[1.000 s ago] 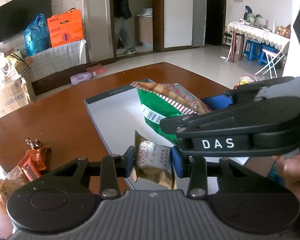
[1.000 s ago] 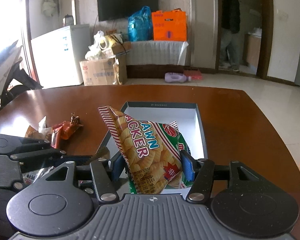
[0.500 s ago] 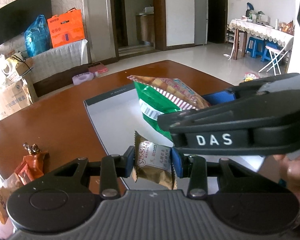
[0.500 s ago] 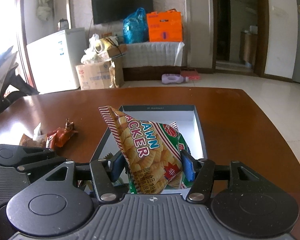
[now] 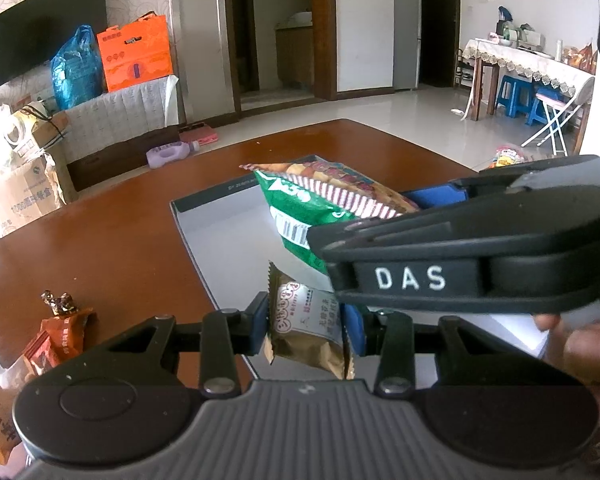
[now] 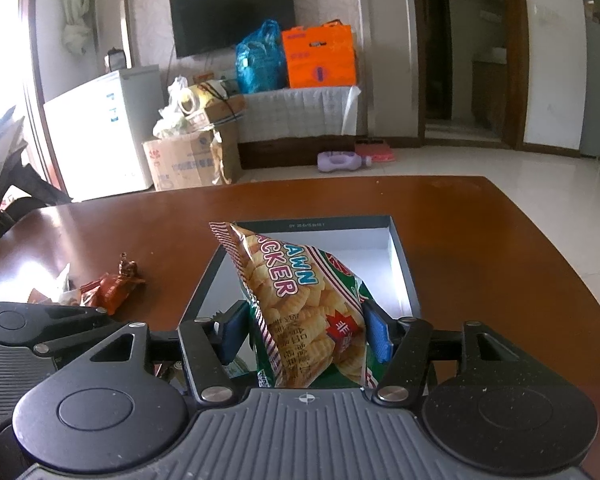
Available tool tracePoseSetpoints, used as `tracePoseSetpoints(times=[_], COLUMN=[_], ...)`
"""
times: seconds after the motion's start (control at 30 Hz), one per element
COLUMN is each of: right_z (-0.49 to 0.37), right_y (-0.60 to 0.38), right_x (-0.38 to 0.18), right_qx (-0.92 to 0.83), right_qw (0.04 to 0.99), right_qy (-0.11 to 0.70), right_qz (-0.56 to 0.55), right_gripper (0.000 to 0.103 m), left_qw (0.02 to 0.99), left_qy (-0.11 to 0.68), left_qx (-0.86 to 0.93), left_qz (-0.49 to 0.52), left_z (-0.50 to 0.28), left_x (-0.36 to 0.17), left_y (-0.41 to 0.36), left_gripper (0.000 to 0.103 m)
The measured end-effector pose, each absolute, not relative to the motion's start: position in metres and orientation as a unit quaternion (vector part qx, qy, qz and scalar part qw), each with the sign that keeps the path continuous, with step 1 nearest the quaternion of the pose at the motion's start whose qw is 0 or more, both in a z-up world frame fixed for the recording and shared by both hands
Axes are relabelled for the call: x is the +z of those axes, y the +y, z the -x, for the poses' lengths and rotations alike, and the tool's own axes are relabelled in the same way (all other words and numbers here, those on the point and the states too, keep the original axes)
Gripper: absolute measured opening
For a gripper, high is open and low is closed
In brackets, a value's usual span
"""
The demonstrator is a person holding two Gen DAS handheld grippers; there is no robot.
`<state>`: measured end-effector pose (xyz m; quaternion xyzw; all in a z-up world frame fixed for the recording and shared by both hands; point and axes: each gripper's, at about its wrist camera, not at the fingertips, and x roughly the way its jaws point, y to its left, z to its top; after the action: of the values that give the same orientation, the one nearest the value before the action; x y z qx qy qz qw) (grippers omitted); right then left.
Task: Organize snacks
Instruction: 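Lower both snacks into the white box and open both tools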
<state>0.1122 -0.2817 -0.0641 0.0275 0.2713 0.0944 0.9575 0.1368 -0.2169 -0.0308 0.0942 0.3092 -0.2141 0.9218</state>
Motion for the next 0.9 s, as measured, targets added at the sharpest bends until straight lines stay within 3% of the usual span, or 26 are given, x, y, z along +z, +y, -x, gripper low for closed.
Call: tracePoseSetpoints(times=[0.13,0.23,0.3,0.37,0.9], right_z=[-0.112,-0.112,-0.111,-0.109,-0.099], right_y=[-0.279,-0.28,-0.281,-0.28,-0.279], right_x=[-0.063,-0.061,-0.06,-0.058,-0.046], right_qx=[0.095,0.097,0.098,0.101,0.107], right_qw=[0.957,0.957,0.957,0.957,0.963], right_qy=[0.273,0.272,0.272,0.268,0.246], right_qz=[-0.025,-0.028,-0.03,-0.03,-0.032], right_gripper=[0.074,0.076,0.076,0.077,0.078], left_qw=[0.923,0.921,0.923,0.926,0.93], left_qy=[0.309,0.309,0.301,0.29,0.28], left_qx=[-0.209,-0.215,-0.219,-0.221,-0.217], left_qz=[-0.094,-0.096,-0.098,-0.1,-0.098], left_z=[-0.146,-0.146,-0.144,-0.141,-0.123], left_x=[-0.034,-0.035,-0.036,-0.036,-0.034], left_y=[-0.214,-0.214,-0.214,-0.214,-0.195], left_gripper=[0.045,0.05,0.065,0.071,0.072])
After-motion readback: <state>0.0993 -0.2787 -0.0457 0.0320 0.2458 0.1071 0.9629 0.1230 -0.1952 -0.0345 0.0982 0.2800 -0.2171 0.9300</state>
